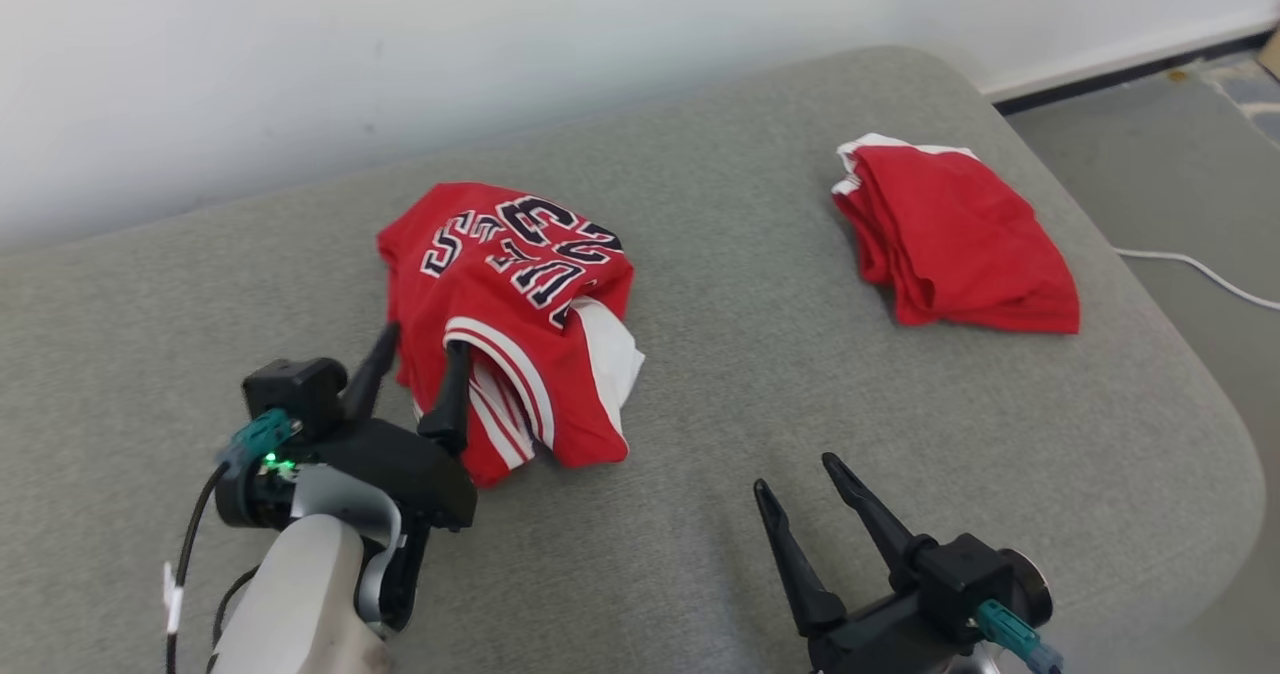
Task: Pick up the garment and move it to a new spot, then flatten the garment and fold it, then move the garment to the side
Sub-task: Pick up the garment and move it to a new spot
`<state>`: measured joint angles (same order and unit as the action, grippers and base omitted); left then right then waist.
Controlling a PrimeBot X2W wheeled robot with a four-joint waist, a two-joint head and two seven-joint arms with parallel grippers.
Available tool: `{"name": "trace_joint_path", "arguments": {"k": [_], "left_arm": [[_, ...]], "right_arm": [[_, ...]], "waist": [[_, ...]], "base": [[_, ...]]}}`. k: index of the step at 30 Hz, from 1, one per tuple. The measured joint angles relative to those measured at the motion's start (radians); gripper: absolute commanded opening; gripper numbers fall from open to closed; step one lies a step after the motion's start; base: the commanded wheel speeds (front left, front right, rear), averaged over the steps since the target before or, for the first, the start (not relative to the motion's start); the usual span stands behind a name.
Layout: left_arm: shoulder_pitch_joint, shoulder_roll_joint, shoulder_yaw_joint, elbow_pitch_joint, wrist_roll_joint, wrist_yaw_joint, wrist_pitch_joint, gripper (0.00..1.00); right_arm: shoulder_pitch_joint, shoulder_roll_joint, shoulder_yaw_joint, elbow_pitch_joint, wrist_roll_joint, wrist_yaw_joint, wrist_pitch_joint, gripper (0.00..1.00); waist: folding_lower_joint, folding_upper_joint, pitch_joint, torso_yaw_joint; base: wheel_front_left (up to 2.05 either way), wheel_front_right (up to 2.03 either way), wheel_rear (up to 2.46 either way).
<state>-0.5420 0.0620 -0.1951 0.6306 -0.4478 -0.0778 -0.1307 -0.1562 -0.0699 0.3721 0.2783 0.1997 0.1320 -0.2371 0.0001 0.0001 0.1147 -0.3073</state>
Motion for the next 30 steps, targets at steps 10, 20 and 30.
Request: {"name": "trace_joint_path", "arguments": {"k": [10, 20, 30], "left_arm": [[0.144, 0.027, 0.072, -0.163, 0.084, 0.042, -0.132, 1.00], [0.374, 0.041, 0.181, -0.330, 0.139, 0.051, -0.133, 1.00], [0.586, 0.021, 0.264, -0.527, 0.221, 0.050, -0.133, 1.00]], "right_arm": [[0.041, -0.008, -0.106, 0.006, -0.012, 0.000, 0.007, 1.00], [0.085, -0.007, -0.187, -0.008, -0.035, 0.000, 0.007, 1.00], [0.126, -0.008, -0.234, -0.007, -0.043, 0.000, -0.004, 1.00]], "waist": [[-0.0001, 0.0000, -0.051, 0.102], [-0.0002, -0.0001, -0.105, 0.204], [-0.0002, -0.0001, -0.138, 0.261]], "base": [[0.00, 0.00, 0.00], [0.00, 0.00, 0.00], [0.00, 0.00, 0.00]]}}
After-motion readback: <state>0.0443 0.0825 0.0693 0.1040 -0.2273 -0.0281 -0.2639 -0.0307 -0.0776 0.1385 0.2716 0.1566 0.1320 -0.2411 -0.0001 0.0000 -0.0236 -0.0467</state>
